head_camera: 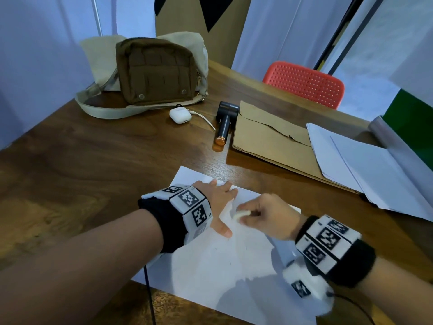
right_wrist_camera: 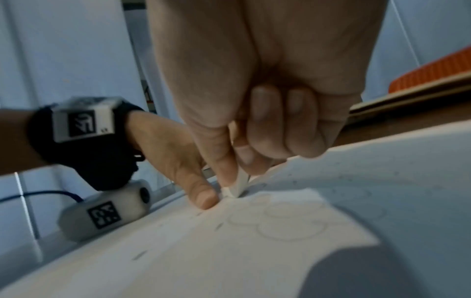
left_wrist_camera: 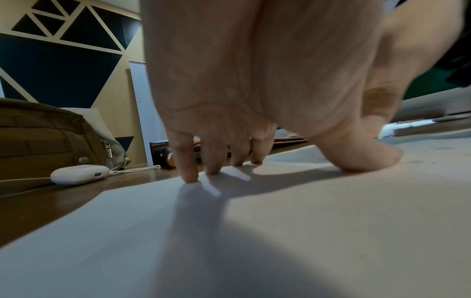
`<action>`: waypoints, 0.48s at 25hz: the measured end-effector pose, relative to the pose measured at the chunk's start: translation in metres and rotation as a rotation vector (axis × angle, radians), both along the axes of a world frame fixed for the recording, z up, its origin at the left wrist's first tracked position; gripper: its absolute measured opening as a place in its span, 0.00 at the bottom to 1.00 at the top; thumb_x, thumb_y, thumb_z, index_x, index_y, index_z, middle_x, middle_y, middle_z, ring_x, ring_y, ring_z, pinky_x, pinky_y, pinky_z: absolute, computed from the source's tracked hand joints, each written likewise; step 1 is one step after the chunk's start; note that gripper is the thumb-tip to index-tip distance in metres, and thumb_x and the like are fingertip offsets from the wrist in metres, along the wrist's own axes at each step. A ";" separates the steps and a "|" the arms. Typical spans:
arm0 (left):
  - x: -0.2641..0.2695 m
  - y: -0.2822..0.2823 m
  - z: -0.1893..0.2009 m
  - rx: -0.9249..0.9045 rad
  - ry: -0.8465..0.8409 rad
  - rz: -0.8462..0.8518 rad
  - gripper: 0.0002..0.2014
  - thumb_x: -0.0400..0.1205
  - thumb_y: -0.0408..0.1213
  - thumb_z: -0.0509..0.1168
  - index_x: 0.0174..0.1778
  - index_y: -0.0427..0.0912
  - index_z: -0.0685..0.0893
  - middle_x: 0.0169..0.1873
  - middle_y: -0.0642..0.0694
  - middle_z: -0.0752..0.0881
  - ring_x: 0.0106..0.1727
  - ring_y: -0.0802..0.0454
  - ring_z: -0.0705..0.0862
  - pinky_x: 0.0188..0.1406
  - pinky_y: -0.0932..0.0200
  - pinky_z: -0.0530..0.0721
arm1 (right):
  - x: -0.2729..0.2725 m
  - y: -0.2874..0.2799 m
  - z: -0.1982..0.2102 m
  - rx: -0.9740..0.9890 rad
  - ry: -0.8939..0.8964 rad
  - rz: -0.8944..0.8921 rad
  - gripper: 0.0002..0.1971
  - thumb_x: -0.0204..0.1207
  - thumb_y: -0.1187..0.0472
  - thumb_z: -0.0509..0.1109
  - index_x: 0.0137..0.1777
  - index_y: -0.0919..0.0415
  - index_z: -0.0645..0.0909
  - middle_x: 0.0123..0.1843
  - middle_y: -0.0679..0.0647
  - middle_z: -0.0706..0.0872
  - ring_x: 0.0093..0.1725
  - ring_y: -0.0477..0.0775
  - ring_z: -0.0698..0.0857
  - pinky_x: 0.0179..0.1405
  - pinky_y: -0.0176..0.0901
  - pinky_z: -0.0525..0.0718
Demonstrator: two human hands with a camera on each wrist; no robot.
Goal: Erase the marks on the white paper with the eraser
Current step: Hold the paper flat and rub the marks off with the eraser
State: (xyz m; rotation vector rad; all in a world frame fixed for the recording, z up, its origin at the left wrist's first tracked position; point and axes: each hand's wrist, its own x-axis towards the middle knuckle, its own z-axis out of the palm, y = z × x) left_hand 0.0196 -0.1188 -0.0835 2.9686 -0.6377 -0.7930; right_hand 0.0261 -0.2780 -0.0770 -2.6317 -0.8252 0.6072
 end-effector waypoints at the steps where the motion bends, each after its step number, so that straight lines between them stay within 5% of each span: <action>1: 0.000 -0.001 0.000 0.015 -0.002 -0.003 0.49 0.75 0.61 0.66 0.84 0.47 0.44 0.84 0.48 0.45 0.84 0.42 0.50 0.76 0.41 0.65 | -0.006 -0.003 0.001 0.001 0.066 0.026 0.17 0.76 0.63 0.66 0.32 0.40 0.84 0.18 0.35 0.77 0.23 0.38 0.76 0.27 0.24 0.69; 3: -0.001 -0.003 0.001 0.027 -0.004 -0.006 0.49 0.75 0.60 0.66 0.84 0.47 0.44 0.84 0.48 0.46 0.84 0.41 0.51 0.75 0.41 0.66 | 0.001 -0.005 0.000 -0.009 0.081 0.010 0.09 0.76 0.61 0.68 0.46 0.49 0.89 0.26 0.32 0.84 0.28 0.35 0.78 0.34 0.21 0.71; 5: -0.001 -0.003 0.002 0.013 -0.003 0.004 0.49 0.75 0.59 0.67 0.84 0.46 0.45 0.83 0.47 0.49 0.83 0.41 0.53 0.73 0.41 0.67 | 0.023 0.000 0.000 -0.039 -0.040 -0.088 0.11 0.78 0.58 0.67 0.56 0.55 0.87 0.42 0.43 0.88 0.38 0.37 0.80 0.37 0.23 0.73; 9: -0.001 -0.003 0.004 0.019 -0.007 0.001 0.49 0.75 0.58 0.67 0.83 0.45 0.46 0.83 0.47 0.51 0.82 0.41 0.55 0.72 0.42 0.69 | 0.020 0.009 0.001 -0.040 -0.161 -0.093 0.12 0.79 0.58 0.64 0.36 0.48 0.83 0.26 0.40 0.75 0.25 0.36 0.72 0.27 0.23 0.67; 12: -0.001 -0.005 0.005 0.024 -0.005 -0.009 0.49 0.74 0.58 0.68 0.83 0.43 0.47 0.83 0.46 0.52 0.82 0.41 0.57 0.71 0.43 0.71 | -0.011 0.007 -0.001 0.004 0.025 0.045 0.10 0.77 0.62 0.65 0.49 0.56 0.89 0.21 0.38 0.78 0.25 0.37 0.78 0.29 0.22 0.72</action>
